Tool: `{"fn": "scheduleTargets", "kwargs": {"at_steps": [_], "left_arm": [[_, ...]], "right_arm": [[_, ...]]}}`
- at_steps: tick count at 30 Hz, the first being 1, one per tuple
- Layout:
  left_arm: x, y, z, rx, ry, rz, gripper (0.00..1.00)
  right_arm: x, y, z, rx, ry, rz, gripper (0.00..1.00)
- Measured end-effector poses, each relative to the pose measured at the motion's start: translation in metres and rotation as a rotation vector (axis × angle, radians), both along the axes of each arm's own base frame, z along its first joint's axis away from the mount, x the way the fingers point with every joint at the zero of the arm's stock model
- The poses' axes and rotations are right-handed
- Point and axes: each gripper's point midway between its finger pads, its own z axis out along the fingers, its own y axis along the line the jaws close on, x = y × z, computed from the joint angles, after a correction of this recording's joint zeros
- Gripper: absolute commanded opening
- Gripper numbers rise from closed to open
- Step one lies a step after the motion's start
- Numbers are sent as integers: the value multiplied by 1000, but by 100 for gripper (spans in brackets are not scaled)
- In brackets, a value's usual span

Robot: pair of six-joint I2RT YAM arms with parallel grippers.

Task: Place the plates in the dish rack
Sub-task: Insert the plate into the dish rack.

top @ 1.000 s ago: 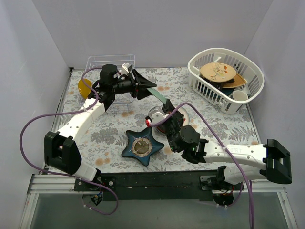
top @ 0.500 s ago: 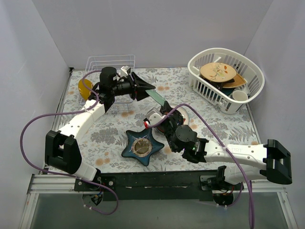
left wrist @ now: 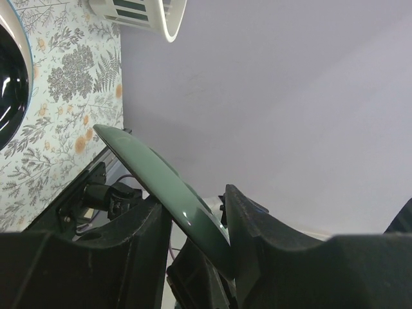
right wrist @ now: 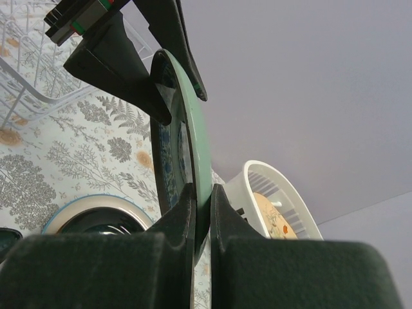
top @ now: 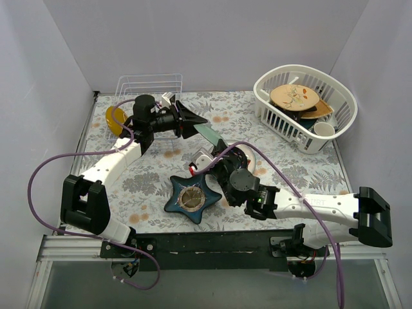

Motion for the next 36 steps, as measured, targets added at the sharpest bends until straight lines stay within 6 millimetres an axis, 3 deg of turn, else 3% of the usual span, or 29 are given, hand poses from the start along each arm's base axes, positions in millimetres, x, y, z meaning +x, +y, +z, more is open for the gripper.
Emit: {"fn": "scheduleTargets", "kwargs": {"at_steps": [6, 12, 25, 31, 36], "left_arm": [[-1, 0, -2, 0, -15, -4, 20], [1, 1, -1, 1, -43, -2, 32], [2, 1, -1, 11, -100, -5, 32], [0, 1, -6, 13, -95, -12, 0], [-1, 1, -5, 10, -94, -16, 0]], "right_arm": [[-2, 4, -2, -35, -20, -14, 1], [-2, 6, -1, -84, -66, -41, 1], [-6, 14, -7, -184, -172, -71, 1], [-9, 16, -10, -208, -190, -72, 1], [-10, 16, -10, -209, -189, -71, 1]]}}
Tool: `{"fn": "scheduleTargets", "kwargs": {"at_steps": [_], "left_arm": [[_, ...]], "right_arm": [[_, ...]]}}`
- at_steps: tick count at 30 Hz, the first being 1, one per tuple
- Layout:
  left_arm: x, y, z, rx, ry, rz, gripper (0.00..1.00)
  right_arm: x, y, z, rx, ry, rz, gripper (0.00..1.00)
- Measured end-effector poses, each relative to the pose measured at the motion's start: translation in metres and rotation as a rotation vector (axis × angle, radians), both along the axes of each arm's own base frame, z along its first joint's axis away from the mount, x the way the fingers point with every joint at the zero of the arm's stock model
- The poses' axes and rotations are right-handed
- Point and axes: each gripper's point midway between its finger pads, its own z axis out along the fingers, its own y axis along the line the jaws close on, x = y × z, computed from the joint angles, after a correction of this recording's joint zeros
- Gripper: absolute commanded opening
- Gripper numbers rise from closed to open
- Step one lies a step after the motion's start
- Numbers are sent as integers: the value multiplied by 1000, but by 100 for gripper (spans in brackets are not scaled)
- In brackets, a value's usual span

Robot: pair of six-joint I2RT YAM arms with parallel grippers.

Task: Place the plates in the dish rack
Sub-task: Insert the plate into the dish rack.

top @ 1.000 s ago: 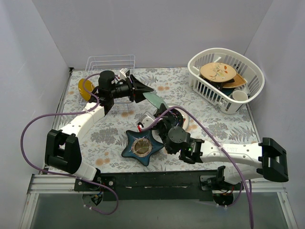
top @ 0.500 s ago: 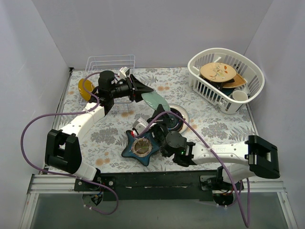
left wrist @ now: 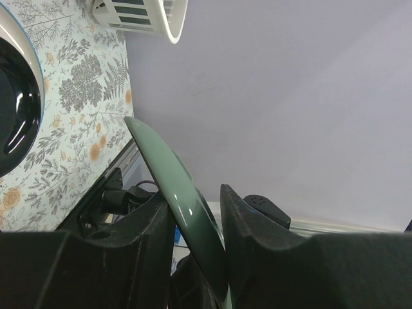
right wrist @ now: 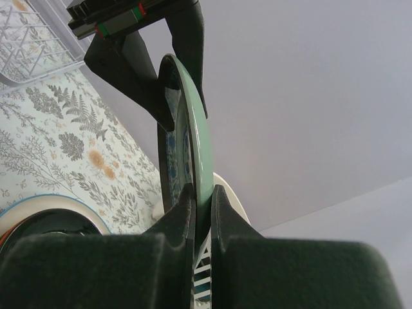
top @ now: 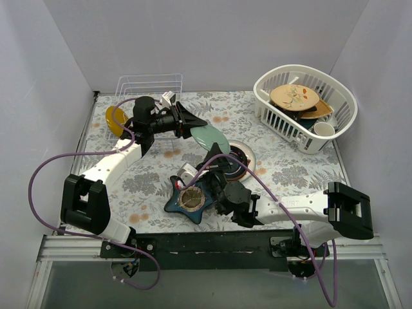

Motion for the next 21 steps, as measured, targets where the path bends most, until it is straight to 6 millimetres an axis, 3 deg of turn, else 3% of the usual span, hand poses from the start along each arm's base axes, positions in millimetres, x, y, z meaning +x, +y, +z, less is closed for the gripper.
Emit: {"fn": "scheduleTargets", "kwargs": {"at_steps": [4, 6, 13, 17, 21], "left_arm": [[0, 0, 0, 0, 1, -1, 0], [0, 0, -1, 0, 3, -1, 0], [-2, -1, 3, -9, -21, -13, 0], [-2, -3, 6, -15, -48, -18, 0], [-6, -5, 14, -27, -105, -31, 0]], "right_arm": [[0, 0, -1, -2, 0, 1, 1], [0, 0, -1, -2, 0, 1, 11], [-4, 4, -5, 16, 10, 27, 21], [-7, 8, -9, 28, 19, 49, 34], [-13, 18, -24, -15, 32, 95, 39]]}}
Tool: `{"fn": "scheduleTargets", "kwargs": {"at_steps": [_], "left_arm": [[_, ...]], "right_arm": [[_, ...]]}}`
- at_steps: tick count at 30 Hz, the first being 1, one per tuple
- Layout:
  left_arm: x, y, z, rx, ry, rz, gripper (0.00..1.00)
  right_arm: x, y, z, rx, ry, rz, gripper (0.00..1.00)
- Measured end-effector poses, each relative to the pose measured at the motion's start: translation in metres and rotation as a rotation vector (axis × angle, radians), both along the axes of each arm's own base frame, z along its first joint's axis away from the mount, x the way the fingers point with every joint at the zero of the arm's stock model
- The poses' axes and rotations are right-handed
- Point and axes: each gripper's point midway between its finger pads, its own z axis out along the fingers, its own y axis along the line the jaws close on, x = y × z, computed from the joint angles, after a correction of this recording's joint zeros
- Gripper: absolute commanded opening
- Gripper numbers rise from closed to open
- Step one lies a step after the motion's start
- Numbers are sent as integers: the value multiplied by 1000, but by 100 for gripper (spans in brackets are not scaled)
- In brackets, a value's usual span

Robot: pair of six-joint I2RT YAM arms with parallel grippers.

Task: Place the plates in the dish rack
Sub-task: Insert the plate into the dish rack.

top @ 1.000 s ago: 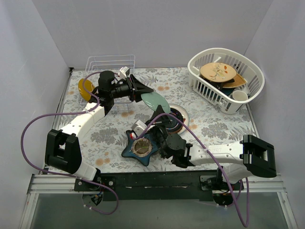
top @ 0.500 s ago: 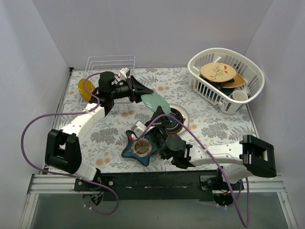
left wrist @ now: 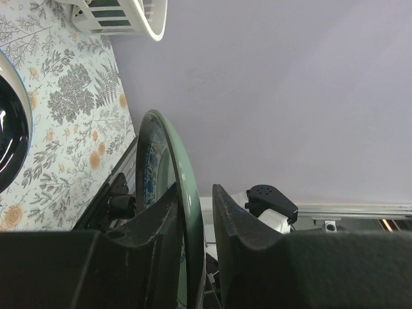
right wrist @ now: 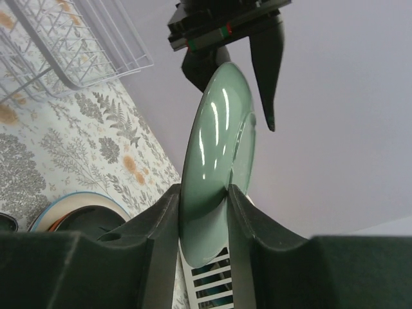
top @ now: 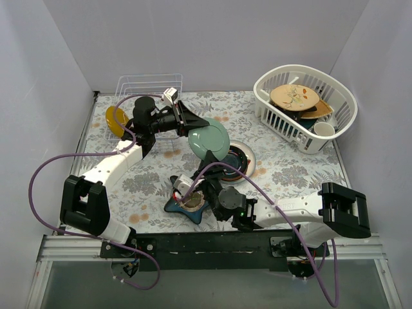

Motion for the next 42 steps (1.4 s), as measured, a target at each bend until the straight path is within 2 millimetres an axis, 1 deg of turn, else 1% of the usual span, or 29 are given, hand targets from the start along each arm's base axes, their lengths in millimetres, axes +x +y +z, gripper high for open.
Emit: {"fn": "scheduleTargets", "kwargs": {"at_steps": [6, 12, 24, 28, 30, 33, 36, 40, 42], "left_arm": [[-2, -2, 0, -4, -21, -9, 0], [-4, -2, 1, -9, -38, -17, 0], [-3, -1, -11, -2, -51, 2, 0], [-3, -1, -15, 0, -49, 4, 0], [-3, -1, -13, -5, -69, 2, 0], [-3, -2, -10, -10, -96, 1, 0], [-2, -2, -8, -13, -110, 8, 0], [0, -2, -6, -14, -120, 17, 0], [1, -2, -6, -14, -123, 21, 0]], "right_arm": [[-1, 5, -11, -23, 21, 14, 42], [0, 6, -16, -19, 35, 20, 44], [3, 3, -27, -24, 56, 22, 45], [3, 3, -32, -22, 67, 26, 50], [4, 3, -33, -20, 72, 28, 52], [7, 3, -34, -3, 81, 27, 58], [8, 4, -36, 11, 94, 33, 62], [11, 3, -38, 22, 107, 33, 63], [12, 3, -39, 28, 111, 32, 66]]}}
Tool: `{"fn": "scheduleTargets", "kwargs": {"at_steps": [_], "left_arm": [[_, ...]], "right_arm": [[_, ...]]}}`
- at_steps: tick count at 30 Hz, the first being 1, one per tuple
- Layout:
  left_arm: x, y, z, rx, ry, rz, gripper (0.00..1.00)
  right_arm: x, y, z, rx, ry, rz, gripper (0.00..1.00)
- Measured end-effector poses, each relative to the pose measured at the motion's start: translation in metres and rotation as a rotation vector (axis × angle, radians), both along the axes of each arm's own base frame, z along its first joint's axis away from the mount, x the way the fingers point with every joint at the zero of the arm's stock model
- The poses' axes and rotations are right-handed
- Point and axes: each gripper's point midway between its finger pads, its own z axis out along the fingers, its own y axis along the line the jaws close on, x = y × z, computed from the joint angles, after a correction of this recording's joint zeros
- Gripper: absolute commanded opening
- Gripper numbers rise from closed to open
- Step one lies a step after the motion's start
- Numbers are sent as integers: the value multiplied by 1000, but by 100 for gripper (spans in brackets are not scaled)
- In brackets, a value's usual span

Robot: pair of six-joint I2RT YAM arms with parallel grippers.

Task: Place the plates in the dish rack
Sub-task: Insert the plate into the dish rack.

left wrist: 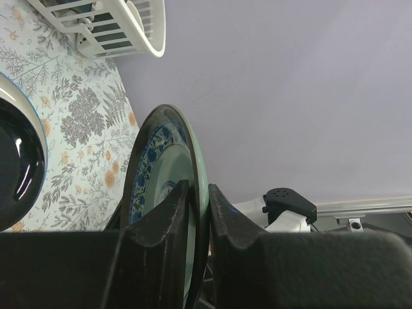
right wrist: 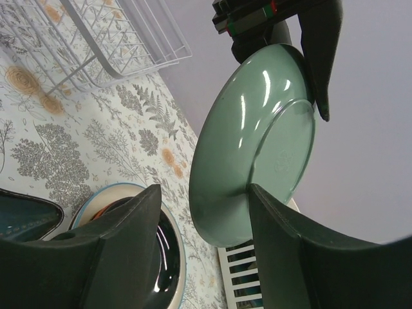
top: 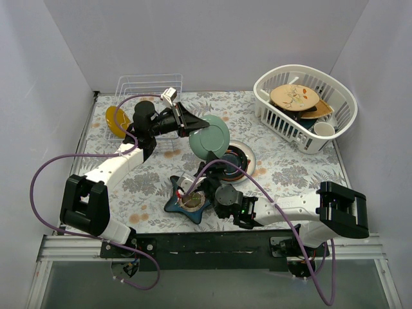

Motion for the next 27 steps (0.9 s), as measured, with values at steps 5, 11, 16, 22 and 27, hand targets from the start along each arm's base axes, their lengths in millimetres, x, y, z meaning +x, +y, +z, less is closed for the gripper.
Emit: {"fn": "scheduleTargets", "kwargs": {"at_steps": [5, 11, 16, 22, 27], "left_arm": [[2, 0, 1, -1, -5, 9, 0], [4, 0, 4, -3, -13, 17, 0], [4, 0, 4, -2, -16, 17, 0], [1, -1, 5, -5, 0, 0, 0], [-2, -3, 8, -5, 37, -16, 0]], "right_arm": [[2, 0, -1, 16, 11, 1, 73], [3, 1, -5, 20, 26, 7, 82], [2, 0, -7, 34, 57, 22, 86], [-1, -6, 3, 96, 113, 42, 89], [-7, -15, 19, 165, 164, 59, 91]]}}
